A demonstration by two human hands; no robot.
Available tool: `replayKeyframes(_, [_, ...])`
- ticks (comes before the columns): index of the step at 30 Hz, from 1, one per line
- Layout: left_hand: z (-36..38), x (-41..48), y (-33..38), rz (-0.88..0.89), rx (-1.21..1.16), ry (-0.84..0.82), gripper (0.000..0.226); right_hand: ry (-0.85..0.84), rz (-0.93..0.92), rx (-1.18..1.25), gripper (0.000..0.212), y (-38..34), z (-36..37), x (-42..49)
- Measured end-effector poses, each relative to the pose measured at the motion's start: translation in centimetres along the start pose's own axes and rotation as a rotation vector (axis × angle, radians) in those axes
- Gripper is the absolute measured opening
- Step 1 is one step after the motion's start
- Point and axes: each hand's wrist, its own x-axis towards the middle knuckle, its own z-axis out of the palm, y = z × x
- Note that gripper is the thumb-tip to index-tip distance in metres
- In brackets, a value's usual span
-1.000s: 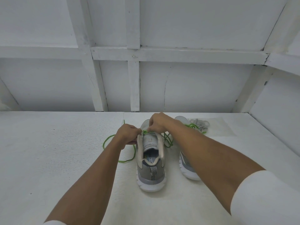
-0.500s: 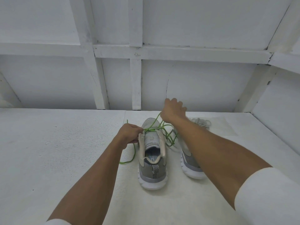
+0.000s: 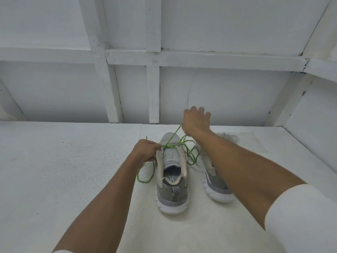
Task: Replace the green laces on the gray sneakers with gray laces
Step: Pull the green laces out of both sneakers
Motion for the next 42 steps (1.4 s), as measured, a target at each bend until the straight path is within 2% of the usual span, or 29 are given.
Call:
replayKeyframes(3, [0.1, -0.1, 0.1, 0.002, 0.008, 0.006, 0.015, 0.018, 0.03, 0.002, 0.045, 1.4, -0.4, 0.8])
replayKeyframes(6, [0.0, -0.2, 0.2, 0.002, 0.014, 0.003, 0.015, -0.12, -0.106, 0.088, 0.055, -0.4, 0.4, 0.2])
replayKeyframes(8, [0.0, -0.1, 0.3, 0.004, 0.021, -0.005, 0.015, -0.275, -0.213, 0.094, 0.049, -2.1, 1.7, -0.8])
replayKeyframes(10, [-0.1, -0.2, 0.3, 0.005, 0.023, -0.009, 0.015, -0.328, -0.269, 0.033, 0.036, -3.6, 2.9, -1.7])
replayKeyframes(14, [-0.2, -0.1, 0.1, 0.004, 0.014, -0.006, 0.014, -0.227, -0.269, -0.056, 0.032, -3.8, 2.4, -1.4])
replayKeyframes(18, [-0.2, 0.0, 0.0, -0.005, -0.005, -0.006, 0.012, 0.003, -0.091, -0.038, 0.037, -0.5, -0.7, 0.4])
replayKeyframes(20, [-0.1, 0.0, 0.0, -0.009, -0.013, -0.007, 0.01, 0.064, -0.015, -0.026, 0.042, 0.9, -1.5, 0.9])
replayKeyframes(22, [0.0, 0.0, 0.1, -0.013, -0.019, -0.008, 0.008, 0.043, -0.015, -0.005, 0.053, 0.7, -1.4, 1.0])
replayKeyframes(25, [-0.1, 0.0, 0.1, -0.015, -0.023, -0.001, 0.008, -0.142, -0.163, 0.077, 0.061, -1.4, 0.2, 0.0])
replayKeyframes(27, [-0.1, -0.1, 0.1, -0.01, -0.026, -0.006, 0.008, -0.278, -0.245, 0.045, 0.049, -2.9, 1.6, -1.0])
replayKeyframes(29, [-0.2, -0.2, 0.0, -0.007, -0.022, -0.006, 0.009, -0.32, -0.265, 0.018, 0.032, -3.8, 2.9, -1.6])
replayKeyframes(33, [-0.1, -0.4, 0.1, -0.007, -0.029, -0.009, 0.009, -0.231, -0.22, -0.027, 0.03, -3.4, 2.1, -1.5])
replayKeyframes(38, [0.0, -0.4, 0.2, -0.003, -0.045, -0.001, 0.007, 0.071, -0.053, 0.005, 0.037, 0.3, -0.4, 0.4])
replayKeyframes(40, [0.0, -0.5, 0.2, -0.002, -0.04, 0.006, 0.008, 0.05, -0.032, 0.011, 0.041, 0.7, -0.3, 0.6])
replayKeyframes(42, [0.0, -0.5, 0.2, -0.002, -0.042, 0.01, 0.007, -0.046, -0.078, 0.073, 0.054, 0.1, 0.2, 0.4])
